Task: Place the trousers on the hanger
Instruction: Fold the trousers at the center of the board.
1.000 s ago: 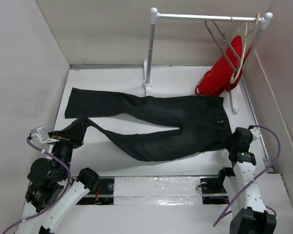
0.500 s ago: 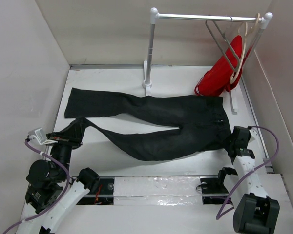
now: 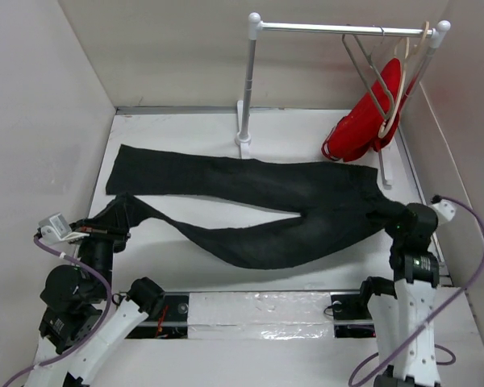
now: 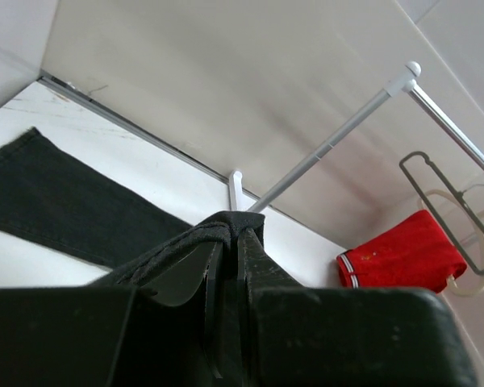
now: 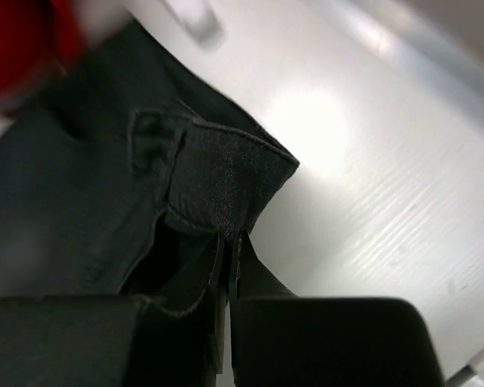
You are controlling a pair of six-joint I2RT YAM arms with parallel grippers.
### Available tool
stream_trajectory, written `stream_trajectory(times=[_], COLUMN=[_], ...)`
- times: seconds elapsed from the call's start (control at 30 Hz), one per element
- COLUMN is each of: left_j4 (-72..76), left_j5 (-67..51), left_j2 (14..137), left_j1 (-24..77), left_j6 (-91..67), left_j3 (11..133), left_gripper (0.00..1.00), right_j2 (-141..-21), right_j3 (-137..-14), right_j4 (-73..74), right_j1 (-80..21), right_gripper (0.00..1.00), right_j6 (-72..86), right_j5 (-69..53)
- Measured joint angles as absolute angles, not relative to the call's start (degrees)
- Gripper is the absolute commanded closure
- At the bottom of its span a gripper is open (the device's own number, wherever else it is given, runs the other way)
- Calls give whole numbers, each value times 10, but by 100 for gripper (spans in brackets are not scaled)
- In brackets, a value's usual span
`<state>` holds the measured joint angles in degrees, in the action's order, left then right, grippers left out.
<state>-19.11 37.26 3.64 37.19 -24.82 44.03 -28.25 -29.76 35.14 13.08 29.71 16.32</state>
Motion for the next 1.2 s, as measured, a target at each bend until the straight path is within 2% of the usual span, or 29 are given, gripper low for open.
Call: stream_trajectory(times=[0.17, 0.43, 0.8, 0.97, 1.2], left_j4=[-192, -201, -243, -218, -150], left_j5=[394, 443, 555, 571, 507], left_j2=[42, 75, 327, 404, 552], left_j1=[383, 392, 384, 282, 76], left_j6=[-247, -249, -323, -331, -309], left_j3=[457, 459, 478, 479, 507], left_gripper=[100, 100, 100, 100, 100], right_j2=[-244, -303, -443, -496, -565], right_j3=[-416, -429, -402, -401, -401], right_j4=[413, 469, 344, 275, 200], right_j1=[132, 132, 133, 139, 150], right_gripper=[100, 99, 99, 100, 100], right_j6=[267, 234, 176, 164, 162], right_j5=[223, 245, 239, 221, 178])
